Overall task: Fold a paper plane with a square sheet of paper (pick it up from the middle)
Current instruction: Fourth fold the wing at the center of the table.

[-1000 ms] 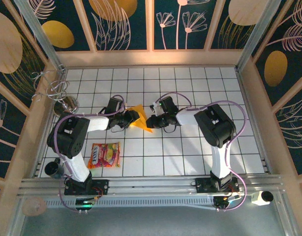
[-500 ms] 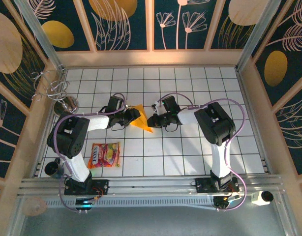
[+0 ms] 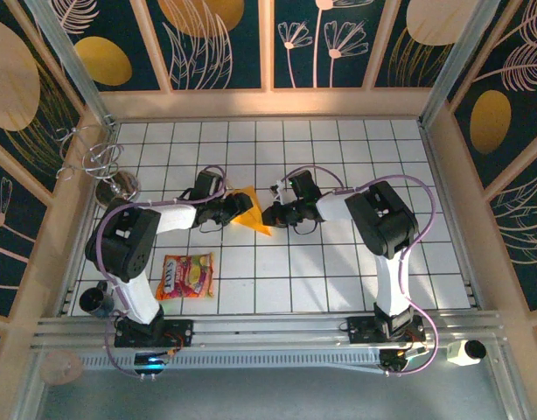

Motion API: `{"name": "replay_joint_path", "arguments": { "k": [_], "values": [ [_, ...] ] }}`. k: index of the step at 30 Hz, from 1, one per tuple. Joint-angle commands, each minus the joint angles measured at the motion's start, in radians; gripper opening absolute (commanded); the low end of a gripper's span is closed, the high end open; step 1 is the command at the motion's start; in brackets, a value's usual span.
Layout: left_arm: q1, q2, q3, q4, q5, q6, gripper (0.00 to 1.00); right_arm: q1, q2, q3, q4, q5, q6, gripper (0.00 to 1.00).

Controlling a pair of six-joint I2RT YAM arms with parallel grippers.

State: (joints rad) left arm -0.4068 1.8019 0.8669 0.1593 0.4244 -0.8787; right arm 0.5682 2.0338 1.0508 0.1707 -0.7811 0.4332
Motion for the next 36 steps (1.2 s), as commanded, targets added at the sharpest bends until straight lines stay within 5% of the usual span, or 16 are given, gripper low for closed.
{"name": "replay_joint_path", "arguments": {
  "k": [1,19,36],
  "values": [
    [-0.006,0.031,0.037,-0.062,-0.037,0.029,0.61,-0.006,0.034,-0.001,-0.012,-0.018,0.012,0.11],
    [-0.009,0.105,0.100,-0.294,-0.190,0.005,0.52,-0.005,-0.042,0.040,-0.057,0.030,-0.013,0.25],
    [-0.009,0.109,0.100,-0.288,-0.180,0.001,0.51,0.086,-0.050,0.128,-0.147,0.324,-0.089,0.31]
  ]
}}
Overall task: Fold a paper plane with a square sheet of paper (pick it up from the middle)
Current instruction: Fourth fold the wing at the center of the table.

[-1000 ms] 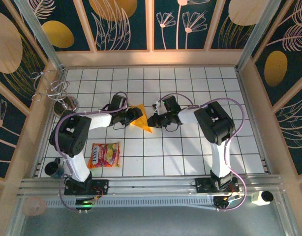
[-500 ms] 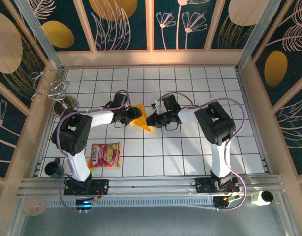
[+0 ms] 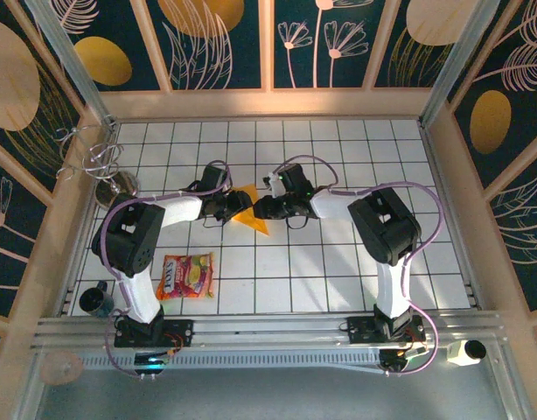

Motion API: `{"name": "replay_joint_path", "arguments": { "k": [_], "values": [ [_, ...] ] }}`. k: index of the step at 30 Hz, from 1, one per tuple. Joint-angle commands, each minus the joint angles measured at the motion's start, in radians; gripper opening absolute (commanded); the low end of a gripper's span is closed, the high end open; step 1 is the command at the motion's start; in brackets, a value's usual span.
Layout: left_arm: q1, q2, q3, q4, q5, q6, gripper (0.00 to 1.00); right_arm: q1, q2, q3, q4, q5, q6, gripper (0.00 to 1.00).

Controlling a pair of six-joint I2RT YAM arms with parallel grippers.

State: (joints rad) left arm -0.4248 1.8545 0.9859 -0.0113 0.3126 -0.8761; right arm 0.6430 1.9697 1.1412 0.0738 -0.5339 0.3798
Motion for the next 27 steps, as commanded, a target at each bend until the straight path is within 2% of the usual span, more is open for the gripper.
{"name": "replay_joint_path", "arguments": {
  "k": [1,7,21,27],
  "values": [
    [0.009,0.056,-0.019,-0.118,-0.069,-0.002,0.51,0.013,0.017,0.040,-0.054,0.083,-0.038,0.31],
    [0.009,0.059,-0.019,-0.116,-0.067,-0.003,0.51,0.015,0.021,0.047,-0.057,0.110,-0.051,0.30],
    [0.009,0.058,-0.018,-0.116,-0.059,-0.008,0.50,0.038,0.084,0.086,-0.072,0.072,-0.084,0.28],
    [0.009,0.054,-0.020,-0.116,-0.057,-0.010,0.50,0.037,0.096,0.088,-0.066,0.055,-0.093,0.19]
  ]
}}
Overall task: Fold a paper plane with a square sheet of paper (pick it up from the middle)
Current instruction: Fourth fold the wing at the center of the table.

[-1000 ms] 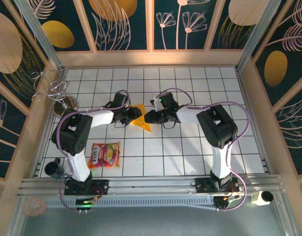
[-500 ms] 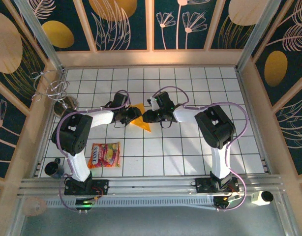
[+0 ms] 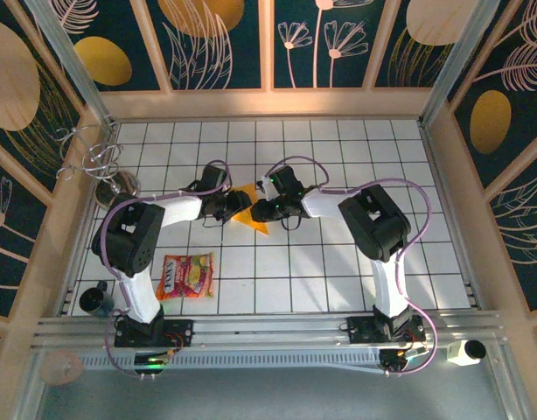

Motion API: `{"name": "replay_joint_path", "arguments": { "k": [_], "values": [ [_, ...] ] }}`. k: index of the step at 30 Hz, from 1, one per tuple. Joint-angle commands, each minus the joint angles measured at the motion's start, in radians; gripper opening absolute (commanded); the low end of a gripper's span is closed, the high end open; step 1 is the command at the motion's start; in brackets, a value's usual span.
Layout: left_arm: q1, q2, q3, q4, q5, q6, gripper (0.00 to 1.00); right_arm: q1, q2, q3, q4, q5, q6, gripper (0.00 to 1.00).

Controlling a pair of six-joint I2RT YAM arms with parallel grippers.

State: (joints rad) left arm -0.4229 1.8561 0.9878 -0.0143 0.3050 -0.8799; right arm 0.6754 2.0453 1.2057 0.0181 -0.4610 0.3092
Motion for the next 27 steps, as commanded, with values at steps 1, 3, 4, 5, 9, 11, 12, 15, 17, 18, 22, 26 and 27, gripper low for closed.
{"name": "replay_joint_path", "arguments": {
  "k": [1,3,4,5,9,11,12,15,17,18,22,26,27],
  "values": [
    [0.007,0.051,-0.021,-0.113,-0.050,-0.004,0.50,0.004,0.021,0.022,-0.010,-0.024,-0.023,0.18],
    [0.007,0.046,-0.021,-0.116,-0.051,-0.004,0.49,0.003,0.021,0.018,-0.010,-0.039,-0.022,0.16],
    [0.007,0.042,-0.021,-0.119,-0.053,-0.002,0.49,0.001,0.020,0.017,-0.010,-0.048,-0.024,0.15],
    [0.007,0.037,-0.021,-0.122,-0.056,-0.001,0.50,0.000,0.020,0.013,-0.009,-0.054,-0.023,0.15],
    [0.007,0.013,0.015,-0.130,-0.057,0.005,0.49,-0.008,0.023,0.001,-0.016,-0.079,-0.020,0.13],
    [0.007,-0.006,0.027,-0.131,-0.056,0.010,0.50,-0.014,0.025,-0.004,-0.019,-0.092,-0.017,0.12],
    [0.007,-0.017,0.035,-0.134,-0.056,0.014,0.50,-0.015,0.026,-0.006,-0.019,-0.100,-0.014,0.11],
    [0.008,-0.065,0.062,-0.129,-0.067,0.028,0.50,-0.030,0.037,-0.016,-0.014,-0.135,0.003,0.09],
    [0.009,-0.103,0.068,-0.113,-0.079,0.033,0.51,-0.039,0.043,-0.022,-0.012,-0.162,0.012,0.08],
    [0.010,-0.118,0.065,-0.103,-0.081,0.034,0.51,-0.044,0.046,-0.023,-0.012,-0.170,0.013,0.08],
    [0.015,-0.174,0.019,-0.016,-0.041,0.029,0.49,-0.057,0.059,-0.020,-0.016,-0.214,0.019,0.08],
    [0.015,-0.170,-0.051,0.126,0.084,-0.016,0.45,-0.066,0.067,-0.017,-0.018,-0.254,0.023,0.08],
    [0.016,-0.163,-0.060,0.152,0.109,-0.027,0.44,-0.069,0.069,-0.016,-0.019,-0.261,0.026,0.08]
  ]
}}
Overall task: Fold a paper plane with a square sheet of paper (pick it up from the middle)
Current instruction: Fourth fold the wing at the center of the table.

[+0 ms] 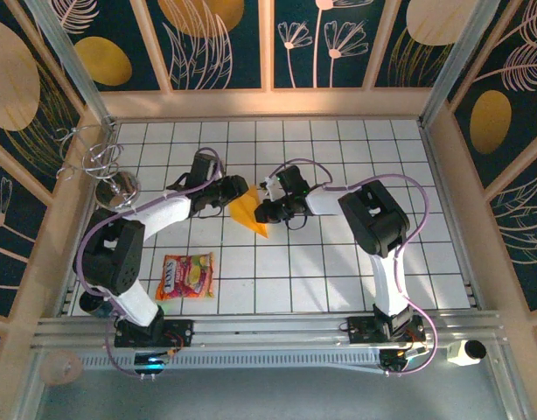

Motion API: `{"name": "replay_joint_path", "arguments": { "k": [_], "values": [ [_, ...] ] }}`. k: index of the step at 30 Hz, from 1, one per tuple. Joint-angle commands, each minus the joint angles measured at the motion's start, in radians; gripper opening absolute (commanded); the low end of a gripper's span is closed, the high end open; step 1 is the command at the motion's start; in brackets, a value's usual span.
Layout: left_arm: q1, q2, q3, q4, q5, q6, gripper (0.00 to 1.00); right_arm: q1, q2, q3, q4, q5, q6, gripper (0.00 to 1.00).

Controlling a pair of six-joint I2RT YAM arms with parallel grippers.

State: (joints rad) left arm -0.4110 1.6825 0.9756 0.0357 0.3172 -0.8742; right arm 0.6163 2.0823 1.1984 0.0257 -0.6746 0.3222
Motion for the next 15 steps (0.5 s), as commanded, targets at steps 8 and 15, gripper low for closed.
{"name": "replay_joint_path", "arguments": {
  "k": [8,15],
  "values": [
    [0.004,0.097,-0.075,0.204,0.207,-0.080,0.36,-0.020,0.062,0.023,-0.062,-0.083,0.012,0.08],
    [0.003,0.153,-0.059,0.245,0.246,-0.111,0.34,-0.023,0.074,0.038,-0.082,-0.086,0.005,0.09]
  ]
}}
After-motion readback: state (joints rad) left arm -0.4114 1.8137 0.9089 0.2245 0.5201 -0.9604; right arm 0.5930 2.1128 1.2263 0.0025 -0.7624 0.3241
